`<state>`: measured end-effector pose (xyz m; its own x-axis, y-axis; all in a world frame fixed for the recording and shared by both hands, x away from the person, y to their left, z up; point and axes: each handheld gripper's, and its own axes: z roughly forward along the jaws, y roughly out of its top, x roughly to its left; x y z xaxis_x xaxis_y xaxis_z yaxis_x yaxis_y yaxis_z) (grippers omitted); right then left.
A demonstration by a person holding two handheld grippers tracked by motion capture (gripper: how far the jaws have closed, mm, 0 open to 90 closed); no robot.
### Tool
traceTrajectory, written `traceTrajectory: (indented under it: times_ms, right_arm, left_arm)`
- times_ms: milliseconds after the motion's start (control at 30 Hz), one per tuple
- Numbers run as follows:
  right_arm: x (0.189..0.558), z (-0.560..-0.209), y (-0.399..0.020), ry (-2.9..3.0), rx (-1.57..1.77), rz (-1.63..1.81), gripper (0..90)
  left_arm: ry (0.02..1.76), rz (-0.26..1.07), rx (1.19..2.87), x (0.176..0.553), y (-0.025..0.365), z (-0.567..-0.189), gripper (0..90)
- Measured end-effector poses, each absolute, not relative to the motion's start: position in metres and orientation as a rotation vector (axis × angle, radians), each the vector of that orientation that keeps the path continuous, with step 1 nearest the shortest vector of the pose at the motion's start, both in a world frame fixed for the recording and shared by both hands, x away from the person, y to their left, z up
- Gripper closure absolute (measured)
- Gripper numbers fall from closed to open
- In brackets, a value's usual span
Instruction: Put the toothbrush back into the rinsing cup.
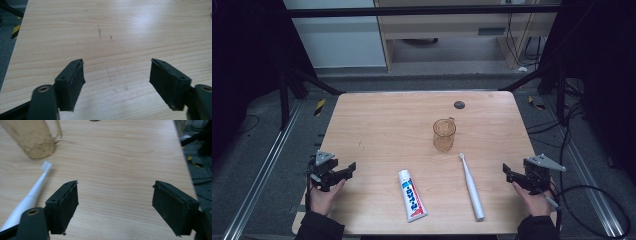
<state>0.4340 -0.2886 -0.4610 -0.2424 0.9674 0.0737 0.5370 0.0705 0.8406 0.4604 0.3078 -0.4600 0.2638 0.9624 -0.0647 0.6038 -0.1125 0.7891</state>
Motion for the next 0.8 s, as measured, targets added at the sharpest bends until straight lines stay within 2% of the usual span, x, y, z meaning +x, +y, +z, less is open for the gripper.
traceTrajectory:
  times_ms: [533, 600, 667, 700, 733, 800]
  right_arm:
    - [0.423, -0.457, -0.26, 2.019, 1.383, 1.09, 41.7]
    - [0.42, -0.456, -0.256, 2.05, 1.369, 1.096, 48.6]
    - [0.419, -0.456, -0.256, 2.056, 1.372, 1.101, 50.8]
    - [0.416, -0.457, -0.254, 2.086, 1.367, 1.103, 56.0]
    - [0.416, -0.457, -0.254, 2.086, 1.367, 1.103, 56.0]
    - [0.412, -0.459, -0.25, 2.127, 1.348, 1.088, 63.9]
  left_arm:
    - [1.433, 0.651, 1.826, 0.453, 0.304, -0.456, 44.5]
    - [1.431, 0.65, 1.828, 0.452, 0.302, -0.455, 45.4]
    - [1.428, 0.649, 1.829, 0.451, 0.302, -0.455, 46.8]
    - [1.423, 0.653, 1.83, 0.451, 0.301, -0.455, 47.7]
    - [1.422, 0.653, 1.831, 0.45, 0.301, -0.454, 47.7]
    - [1.416, 0.654, 1.833, 0.45, 0.3, -0.454, 48.8]
